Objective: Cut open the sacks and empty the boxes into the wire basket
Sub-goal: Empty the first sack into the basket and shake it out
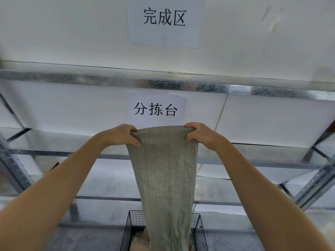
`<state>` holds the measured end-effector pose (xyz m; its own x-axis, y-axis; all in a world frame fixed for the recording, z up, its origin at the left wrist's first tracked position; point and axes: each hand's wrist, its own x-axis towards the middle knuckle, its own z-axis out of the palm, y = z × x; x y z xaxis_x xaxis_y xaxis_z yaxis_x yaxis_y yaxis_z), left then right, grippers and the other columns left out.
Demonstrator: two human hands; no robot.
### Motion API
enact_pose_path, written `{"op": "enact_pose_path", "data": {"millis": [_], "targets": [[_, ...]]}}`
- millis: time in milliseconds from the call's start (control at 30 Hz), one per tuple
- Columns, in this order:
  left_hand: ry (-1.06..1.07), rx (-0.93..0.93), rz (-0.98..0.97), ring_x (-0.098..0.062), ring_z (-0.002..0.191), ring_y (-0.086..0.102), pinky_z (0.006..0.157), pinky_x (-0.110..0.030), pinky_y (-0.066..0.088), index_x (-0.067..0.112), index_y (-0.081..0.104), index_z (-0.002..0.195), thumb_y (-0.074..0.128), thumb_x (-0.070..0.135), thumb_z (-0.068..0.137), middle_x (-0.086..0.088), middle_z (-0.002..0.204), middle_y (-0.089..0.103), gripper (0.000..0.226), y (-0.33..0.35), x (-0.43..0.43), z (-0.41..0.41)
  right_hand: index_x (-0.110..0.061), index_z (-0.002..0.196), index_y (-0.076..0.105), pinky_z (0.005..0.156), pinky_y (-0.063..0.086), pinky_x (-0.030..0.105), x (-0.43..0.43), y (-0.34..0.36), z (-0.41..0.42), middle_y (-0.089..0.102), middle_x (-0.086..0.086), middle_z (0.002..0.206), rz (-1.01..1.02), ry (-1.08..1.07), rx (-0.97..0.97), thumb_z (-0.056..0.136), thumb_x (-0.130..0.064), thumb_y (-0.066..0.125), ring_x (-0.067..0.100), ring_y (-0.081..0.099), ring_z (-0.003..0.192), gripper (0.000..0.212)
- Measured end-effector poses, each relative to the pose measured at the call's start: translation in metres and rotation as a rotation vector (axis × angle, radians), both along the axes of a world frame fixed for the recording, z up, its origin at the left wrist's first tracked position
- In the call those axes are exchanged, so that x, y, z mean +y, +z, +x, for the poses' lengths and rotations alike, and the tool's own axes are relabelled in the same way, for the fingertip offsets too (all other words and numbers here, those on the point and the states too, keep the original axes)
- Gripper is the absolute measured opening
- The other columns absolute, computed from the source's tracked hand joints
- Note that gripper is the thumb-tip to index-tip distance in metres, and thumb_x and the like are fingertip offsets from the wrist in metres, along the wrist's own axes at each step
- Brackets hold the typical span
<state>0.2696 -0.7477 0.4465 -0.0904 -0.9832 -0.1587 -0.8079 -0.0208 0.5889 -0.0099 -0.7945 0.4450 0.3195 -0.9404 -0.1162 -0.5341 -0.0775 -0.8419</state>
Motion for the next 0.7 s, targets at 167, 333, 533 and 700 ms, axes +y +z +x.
{"op": "enact_pose_path", "data": {"millis": [167,333,533,700], "targets": [[0.046,-0.099,-0.208,-0.025,0.091,0.057,0.075,-0.029,0.041,0.001,0.067,0.103,0.059,0.011,0.088,-0.012,0.100,0.066,0.021,-0.009,-0.004,0.004,-0.005,0.100,0.060,0.067,0.040,0.026,0.002,-0.004,0.003,0.055,0.003,0.092,-0.168,0.025,0.253,0.078,-0.005,0.064,0.017,0.051,0.083,0.023],[0.124,0.196,-0.193,-0.020,0.079,0.051,0.072,-0.029,0.036,-0.001,0.067,0.086,0.061,0.011,0.088,-0.011,0.084,0.061,0.013,-0.002,0.002,0.018,-0.006,0.068,0.057,0.061,0.034,0.025,0.002,-0.007,-0.004,0.049,0.003,0.068,-0.184,-0.065,0.049,0.084,-0.011,0.066,0.014,0.043,0.063,0.018],[0.280,0.625,-0.088,-0.016,0.099,0.060,0.087,-0.027,0.049,0.008,0.060,0.109,0.067,0.015,0.087,-0.003,0.108,0.064,0.024,-0.009,0.010,0.028,-0.001,0.109,0.065,0.075,0.056,0.029,0.003,-0.010,-0.003,0.067,0.009,0.098,0.012,-0.184,-0.323,0.088,-0.015,0.066,0.017,0.064,0.081,0.026],[0.485,0.693,-0.209,-0.011,0.081,0.056,0.068,-0.024,0.051,0.014,0.046,0.113,0.062,0.017,0.091,-0.001,0.096,0.054,0.028,-0.013,0.007,0.027,-0.015,0.119,0.062,0.061,0.053,0.023,0.006,-0.010,0.010,0.056,-0.003,0.109,-0.160,-0.223,-0.291,0.092,-0.015,0.059,0.010,0.059,0.082,0.027]]}}
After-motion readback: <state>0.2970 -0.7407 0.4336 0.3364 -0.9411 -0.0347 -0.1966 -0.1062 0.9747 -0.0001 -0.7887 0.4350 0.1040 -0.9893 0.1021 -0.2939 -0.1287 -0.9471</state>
